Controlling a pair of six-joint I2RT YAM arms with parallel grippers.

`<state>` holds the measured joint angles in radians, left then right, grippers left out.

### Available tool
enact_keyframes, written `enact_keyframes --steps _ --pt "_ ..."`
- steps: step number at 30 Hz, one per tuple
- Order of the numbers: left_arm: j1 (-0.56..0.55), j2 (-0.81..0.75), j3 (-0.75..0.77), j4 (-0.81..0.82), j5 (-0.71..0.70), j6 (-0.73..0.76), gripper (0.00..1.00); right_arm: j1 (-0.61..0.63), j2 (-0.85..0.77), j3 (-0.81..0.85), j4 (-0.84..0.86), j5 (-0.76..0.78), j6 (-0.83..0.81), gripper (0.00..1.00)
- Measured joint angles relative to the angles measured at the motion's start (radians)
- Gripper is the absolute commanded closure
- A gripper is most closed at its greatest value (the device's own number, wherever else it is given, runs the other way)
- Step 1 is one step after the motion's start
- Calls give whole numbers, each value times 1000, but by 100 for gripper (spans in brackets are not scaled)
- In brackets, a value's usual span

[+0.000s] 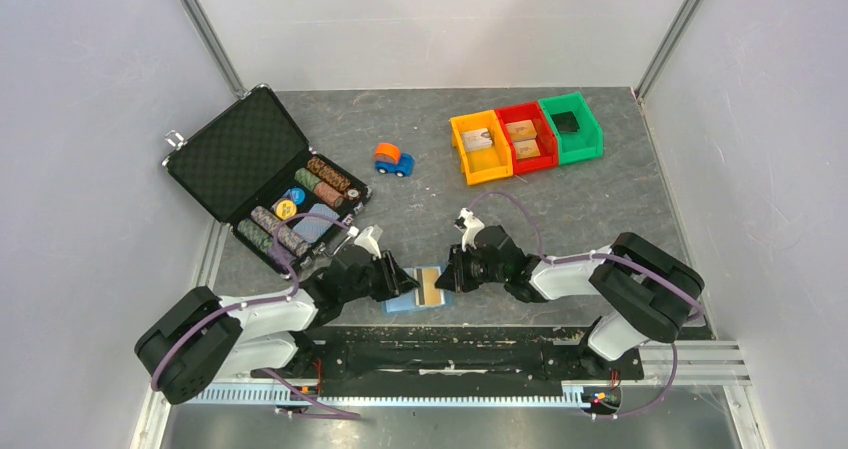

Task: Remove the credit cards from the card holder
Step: Remove the credit card from the card holder.

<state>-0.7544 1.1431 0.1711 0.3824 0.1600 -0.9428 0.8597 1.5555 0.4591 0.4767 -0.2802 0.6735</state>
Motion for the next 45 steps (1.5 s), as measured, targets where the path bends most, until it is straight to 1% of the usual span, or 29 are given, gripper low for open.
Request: enact_keyframes --steps 4,7,8,18,23,28,35,36,40,43,45 --pt "0 0 -7 12 0 0 63 0 8 -2 11 -7 8 90" --pt "-1 0 -10 17 0 0 63 0 11 -4 16 -8 9 99" --pt "-1 0 -11 18 0 0 63 0 11 -5 17 -8 9 100" --pt "-1 0 -19 29 1 -2 63 0 13 -15 31 -2 12 100" --pt "-1 -3 -28 35 0 -17 72 0 13 -17 35 1 12 100" --pt "-1 -21 -45 34 0 -29 72 0 13 -25 48 0 11 100" --pt "-1 4 -45 67 12 -45 72 0 13 -28 55 0 12 100" --pt "-1 8 -45 73 17 -50 73 0 13 -28 55 0 12 100" --pt "0 27 -55 114 29 -76 84 0 13 -32 62 0 11 100" --pt "-1 28 -66 124 34 -87 97 -1 11 -36 66 0 12 100" --pt "-1 25 -68 124 34 -92 98 -3 10 -39 68 0 12 100"
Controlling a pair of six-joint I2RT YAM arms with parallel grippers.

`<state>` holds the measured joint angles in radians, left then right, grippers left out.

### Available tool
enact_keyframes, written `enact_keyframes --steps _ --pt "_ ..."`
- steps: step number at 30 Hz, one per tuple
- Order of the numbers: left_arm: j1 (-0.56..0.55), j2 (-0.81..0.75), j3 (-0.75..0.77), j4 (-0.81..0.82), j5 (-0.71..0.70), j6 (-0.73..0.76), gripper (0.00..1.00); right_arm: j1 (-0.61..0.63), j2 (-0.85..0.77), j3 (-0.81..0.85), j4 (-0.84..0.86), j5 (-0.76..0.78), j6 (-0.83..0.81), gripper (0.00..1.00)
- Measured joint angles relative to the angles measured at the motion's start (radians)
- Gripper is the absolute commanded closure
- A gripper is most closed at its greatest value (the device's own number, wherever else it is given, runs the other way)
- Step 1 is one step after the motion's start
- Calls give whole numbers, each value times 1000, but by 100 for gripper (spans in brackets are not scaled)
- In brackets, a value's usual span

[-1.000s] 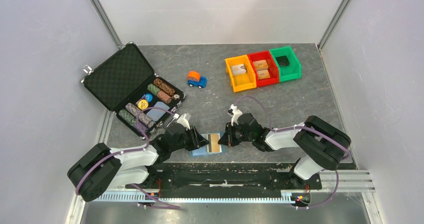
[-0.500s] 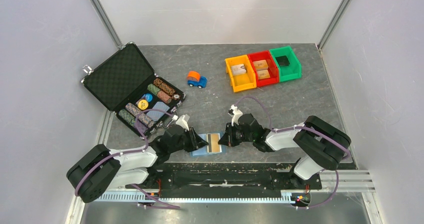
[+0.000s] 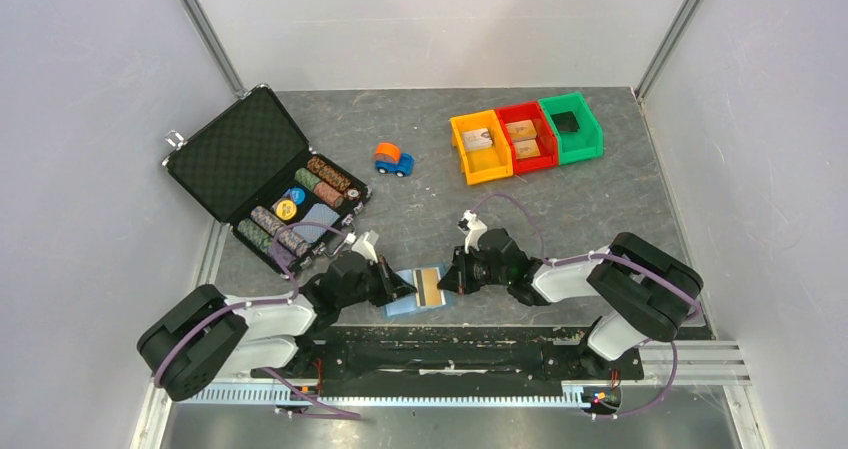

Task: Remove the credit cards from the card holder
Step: Remove the credit card from the card holder.

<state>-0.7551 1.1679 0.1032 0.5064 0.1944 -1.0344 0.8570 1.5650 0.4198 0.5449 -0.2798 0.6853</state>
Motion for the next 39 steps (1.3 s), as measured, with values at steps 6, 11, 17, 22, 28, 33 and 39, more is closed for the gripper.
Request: enact_keyframes --steps 6,11,17,22,28,33,39 --pt "0 -64 0 -41 -5 -2 98 -5 -5 -11 11 1 0 100" --pt "7 -147 0 -133 -17 -2 98 -10 -13 -20 12 3 0 100" --pt "20 -191 0 -227 -29 0 98 -10 -14 -20 11 4 -1 100" --pt "26 -264 0 -309 -37 0 98 -10 -23 -21 -2 7 -3 100" --pt "27 -360 0 -379 -43 0 98 -11 -82 -18 -92 27 -47 79" --pt "27 -411 10 -436 -53 0 98 2 -193 -4 -174 97 -146 62" --pt "27 -416 49 -480 -60 -2 98 134 -241 24 -141 183 -389 55"
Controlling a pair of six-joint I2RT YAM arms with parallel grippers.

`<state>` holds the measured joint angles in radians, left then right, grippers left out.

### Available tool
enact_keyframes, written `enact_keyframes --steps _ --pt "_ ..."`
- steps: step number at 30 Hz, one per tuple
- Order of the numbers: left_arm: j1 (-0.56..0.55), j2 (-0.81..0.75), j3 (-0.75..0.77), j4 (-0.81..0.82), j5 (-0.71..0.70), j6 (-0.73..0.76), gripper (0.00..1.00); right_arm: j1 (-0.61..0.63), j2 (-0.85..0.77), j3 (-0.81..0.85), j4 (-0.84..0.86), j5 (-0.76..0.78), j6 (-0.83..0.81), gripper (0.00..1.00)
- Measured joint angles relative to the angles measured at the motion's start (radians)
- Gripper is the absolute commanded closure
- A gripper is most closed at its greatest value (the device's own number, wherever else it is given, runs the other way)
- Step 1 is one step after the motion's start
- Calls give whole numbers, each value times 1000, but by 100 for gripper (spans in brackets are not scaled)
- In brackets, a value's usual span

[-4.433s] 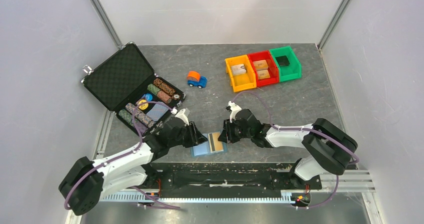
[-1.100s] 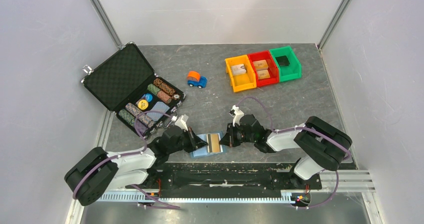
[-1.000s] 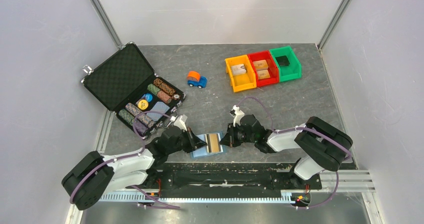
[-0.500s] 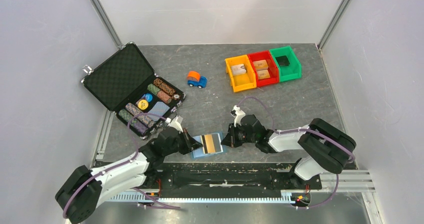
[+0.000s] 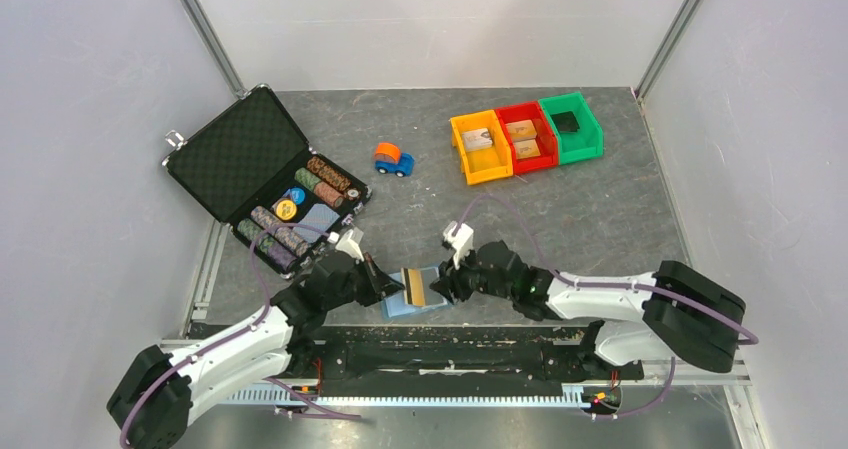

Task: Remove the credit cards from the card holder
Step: Remove the credit card from the card holder.

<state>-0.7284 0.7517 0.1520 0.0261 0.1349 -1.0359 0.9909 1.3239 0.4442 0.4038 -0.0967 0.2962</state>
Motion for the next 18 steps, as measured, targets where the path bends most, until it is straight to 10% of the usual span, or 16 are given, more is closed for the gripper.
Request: enact_keyframes --steps 18 --pt "0 32 32 -9 6 -25 98 424 161 -204 599 378 -820 39"
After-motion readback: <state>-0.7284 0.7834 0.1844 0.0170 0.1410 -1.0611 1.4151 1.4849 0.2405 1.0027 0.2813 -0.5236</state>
